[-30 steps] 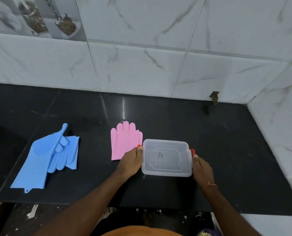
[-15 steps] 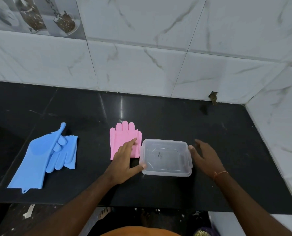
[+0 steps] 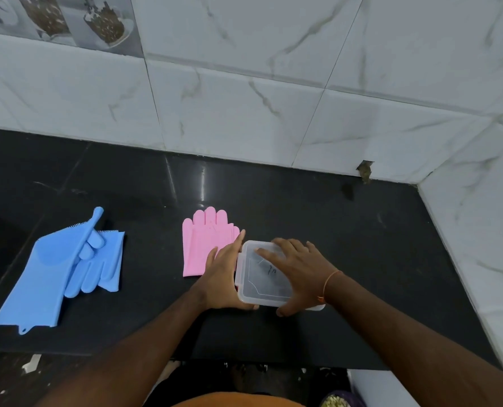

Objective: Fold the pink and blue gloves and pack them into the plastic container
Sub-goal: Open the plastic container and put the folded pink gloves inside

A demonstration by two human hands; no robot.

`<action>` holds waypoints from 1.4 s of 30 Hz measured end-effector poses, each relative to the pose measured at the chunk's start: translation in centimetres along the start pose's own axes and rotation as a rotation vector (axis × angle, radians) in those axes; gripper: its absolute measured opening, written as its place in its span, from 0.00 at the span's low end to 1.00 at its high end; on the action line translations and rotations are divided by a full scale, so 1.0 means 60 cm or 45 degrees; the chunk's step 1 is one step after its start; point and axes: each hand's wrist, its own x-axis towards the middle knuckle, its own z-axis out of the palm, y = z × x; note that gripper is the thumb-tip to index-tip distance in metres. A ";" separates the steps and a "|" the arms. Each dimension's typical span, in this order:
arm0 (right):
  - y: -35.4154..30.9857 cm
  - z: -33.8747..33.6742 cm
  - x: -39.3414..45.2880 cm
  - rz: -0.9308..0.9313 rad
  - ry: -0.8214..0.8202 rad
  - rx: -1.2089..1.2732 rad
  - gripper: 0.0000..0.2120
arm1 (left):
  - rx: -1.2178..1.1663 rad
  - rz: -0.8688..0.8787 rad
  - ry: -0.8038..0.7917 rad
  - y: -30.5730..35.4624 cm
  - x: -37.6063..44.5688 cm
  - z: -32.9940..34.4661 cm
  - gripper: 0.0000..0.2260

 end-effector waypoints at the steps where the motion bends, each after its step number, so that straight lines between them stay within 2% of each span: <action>1: 0.000 0.001 -0.001 0.000 0.008 -0.007 0.64 | 0.003 0.000 0.001 -0.001 0.001 0.003 0.70; 8: 0.003 -0.016 0.001 -0.017 -0.055 0.027 0.62 | 0.049 0.008 0.027 -0.004 0.007 0.014 0.60; 14: 0.008 -0.035 0.000 -0.054 -0.129 0.072 0.60 | 0.069 -0.036 0.036 -0.010 0.007 0.021 0.62; 23: 0.013 -0.037 0.006 -0.075 -0.135 0.067 0.61 | 0.103 -0.019 0.011 -0.007 0.005 0.025 0.48; 31: -0.003 -0.016 0.012 0.005 -0.032 -0.036 0.66 | 0.075 0.020 0.035 -0.004 0.003 0.022 0.47; 37: 0.002 -0.019 0.012 -0.023 -0.085 -0.027 0.64 | 0.109 0.022 0.037 -0.002 0.003 0.023 0.49; 42: 0.013 -0.044 0.009 -0.050 -0.175 0.123 0.59 | 0.128 0.040 0.071 -0.007 0.000 0.025 0.50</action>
